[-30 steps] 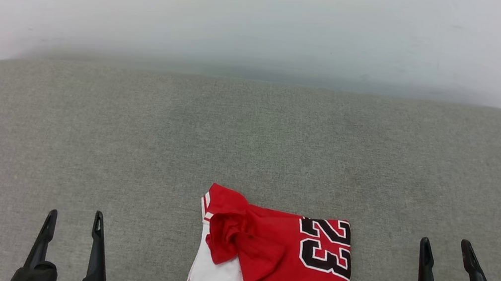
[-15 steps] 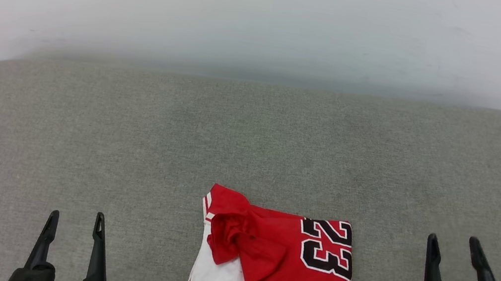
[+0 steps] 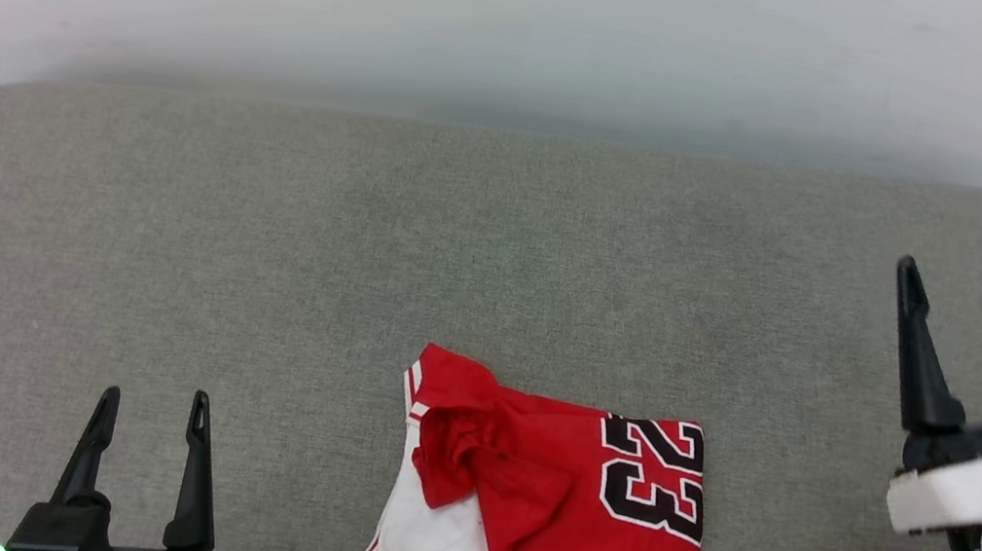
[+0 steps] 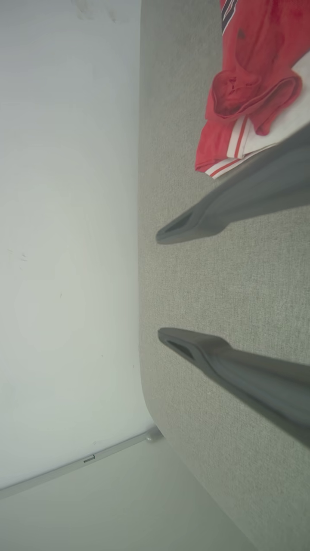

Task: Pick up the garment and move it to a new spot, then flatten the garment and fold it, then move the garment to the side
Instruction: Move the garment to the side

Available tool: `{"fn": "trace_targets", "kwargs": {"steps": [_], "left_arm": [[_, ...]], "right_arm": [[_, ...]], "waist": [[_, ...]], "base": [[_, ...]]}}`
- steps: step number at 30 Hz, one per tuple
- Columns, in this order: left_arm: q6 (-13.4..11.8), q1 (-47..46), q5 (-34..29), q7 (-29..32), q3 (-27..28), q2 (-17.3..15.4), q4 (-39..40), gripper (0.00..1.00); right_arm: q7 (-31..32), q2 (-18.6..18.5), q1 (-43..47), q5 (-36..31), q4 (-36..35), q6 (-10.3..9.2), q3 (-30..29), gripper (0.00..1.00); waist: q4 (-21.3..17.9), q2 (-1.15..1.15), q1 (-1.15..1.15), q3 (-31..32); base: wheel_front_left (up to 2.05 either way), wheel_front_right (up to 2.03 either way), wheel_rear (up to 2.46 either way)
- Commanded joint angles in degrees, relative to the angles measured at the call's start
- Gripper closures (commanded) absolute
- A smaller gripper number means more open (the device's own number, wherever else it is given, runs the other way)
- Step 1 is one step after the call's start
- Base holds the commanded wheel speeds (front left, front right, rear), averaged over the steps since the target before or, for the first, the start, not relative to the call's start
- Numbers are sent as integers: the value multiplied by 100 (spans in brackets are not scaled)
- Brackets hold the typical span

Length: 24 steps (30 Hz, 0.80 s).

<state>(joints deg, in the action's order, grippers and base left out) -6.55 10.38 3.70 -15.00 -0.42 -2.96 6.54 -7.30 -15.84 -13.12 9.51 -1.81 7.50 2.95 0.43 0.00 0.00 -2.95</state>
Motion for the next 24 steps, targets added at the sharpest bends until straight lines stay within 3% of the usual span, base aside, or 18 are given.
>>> {"fn": "trace_targets", "kwargs": {"steps": [1,8,13,19,24], "left_arm": [[13,-62,-20,-25,-7,7,7,0],[6,-223,6,-25,-29,8,20,0],[0,-358,41,-25,-54,8,27,0],[-10,-548,56,-25,-120,9,21,0],[24,-708,59,-25,-177,9,15,0]], "right_arm": [[82,-36,-86,111,32,-2,37,0],[2744,-1013,-808,1999,410,-3,861,0],[4449,-1340,-717,3574,670,-3,1132,0],[5323,-1345,-458,4516,905,-3,1344,0],[5337,-1119,-475,4767,1192,-3,1570,0]], "waist": [[9,0,0,-33],[59,0,0,-259],[111,0,0,-444],[223,0,0,-682],[326,0,0,-893]], "base": [[0,0,0],[0,0,0],[0,0,0],[0,0,0],[0,0,0]]}}
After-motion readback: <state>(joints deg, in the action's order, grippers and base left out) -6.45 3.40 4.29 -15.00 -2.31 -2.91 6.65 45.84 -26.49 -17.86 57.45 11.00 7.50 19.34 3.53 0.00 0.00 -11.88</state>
